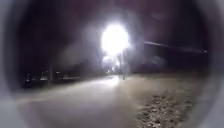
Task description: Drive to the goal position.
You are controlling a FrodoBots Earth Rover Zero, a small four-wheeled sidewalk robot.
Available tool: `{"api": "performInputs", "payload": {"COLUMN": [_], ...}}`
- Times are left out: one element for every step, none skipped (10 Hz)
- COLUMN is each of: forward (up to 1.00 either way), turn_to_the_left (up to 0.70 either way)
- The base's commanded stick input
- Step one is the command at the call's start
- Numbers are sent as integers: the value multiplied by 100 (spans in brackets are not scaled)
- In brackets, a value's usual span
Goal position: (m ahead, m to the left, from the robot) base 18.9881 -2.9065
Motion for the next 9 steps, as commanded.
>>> {"api": "performInputs", "payload": {"forward": [100,100,100,100,100,100,100,100,100], "turn_to_the_left": [0,0,0,0,0,0,0,0,0]}}
